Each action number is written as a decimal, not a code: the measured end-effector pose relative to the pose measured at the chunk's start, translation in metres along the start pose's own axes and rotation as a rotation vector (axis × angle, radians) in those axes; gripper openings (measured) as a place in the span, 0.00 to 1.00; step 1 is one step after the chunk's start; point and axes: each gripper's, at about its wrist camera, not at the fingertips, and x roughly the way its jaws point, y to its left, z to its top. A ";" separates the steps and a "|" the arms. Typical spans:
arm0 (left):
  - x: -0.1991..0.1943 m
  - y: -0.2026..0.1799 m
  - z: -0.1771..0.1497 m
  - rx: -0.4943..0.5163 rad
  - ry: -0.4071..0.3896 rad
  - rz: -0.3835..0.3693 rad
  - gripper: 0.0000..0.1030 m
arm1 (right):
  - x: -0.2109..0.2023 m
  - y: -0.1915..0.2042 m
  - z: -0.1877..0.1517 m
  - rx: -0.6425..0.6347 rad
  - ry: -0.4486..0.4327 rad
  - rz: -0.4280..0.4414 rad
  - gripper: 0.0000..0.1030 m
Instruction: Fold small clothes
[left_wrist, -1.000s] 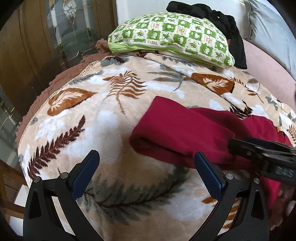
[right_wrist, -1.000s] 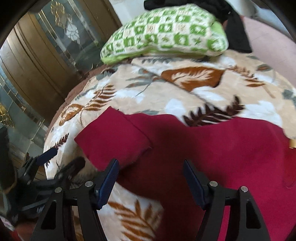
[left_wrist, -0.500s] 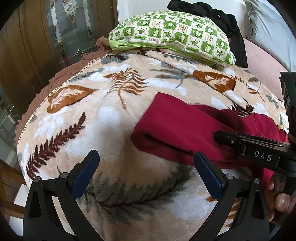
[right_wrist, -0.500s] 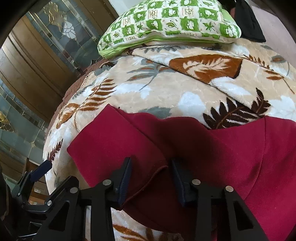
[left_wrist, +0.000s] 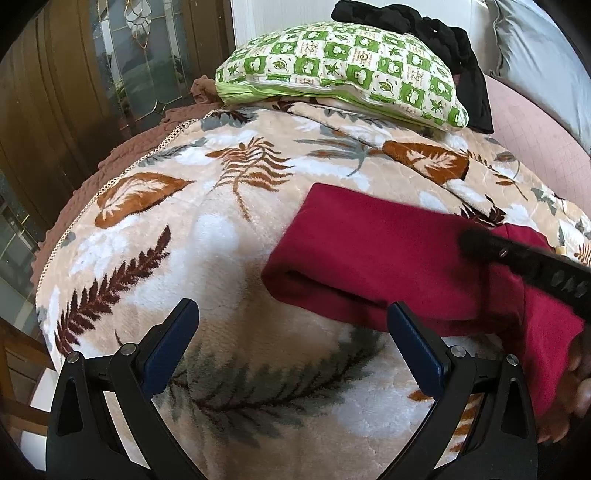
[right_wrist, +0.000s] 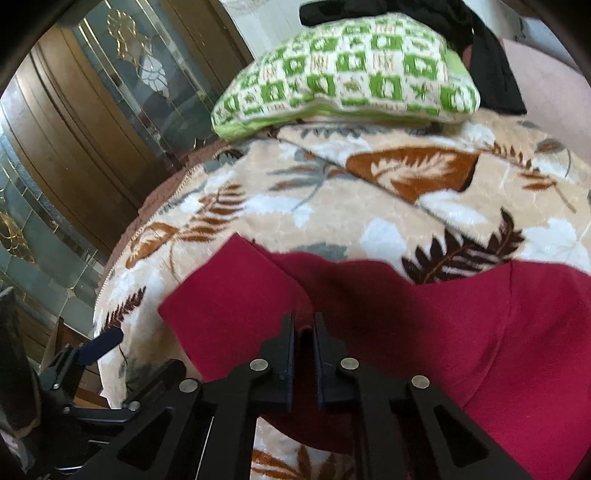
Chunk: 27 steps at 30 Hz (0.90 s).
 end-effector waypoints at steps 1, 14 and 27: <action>-0.001 0.000 0.000 -0.001 -0.003 0.000 0.99 | -0.006 -0.001 0.002 0.007 -0.015 0.005 0.06; -0.024 -0.018 0.001 0.020 -0.034 -0.036 0.99 | -0.168 -0.080 0.018 0.121 -0.232 -0.103 0.06; -0.041 -0.082 -0.004 0.129 -0.046 -0.094 0.99 | -0.226 -0.207 -0.044 0.322 -0.138 -0.357 0.06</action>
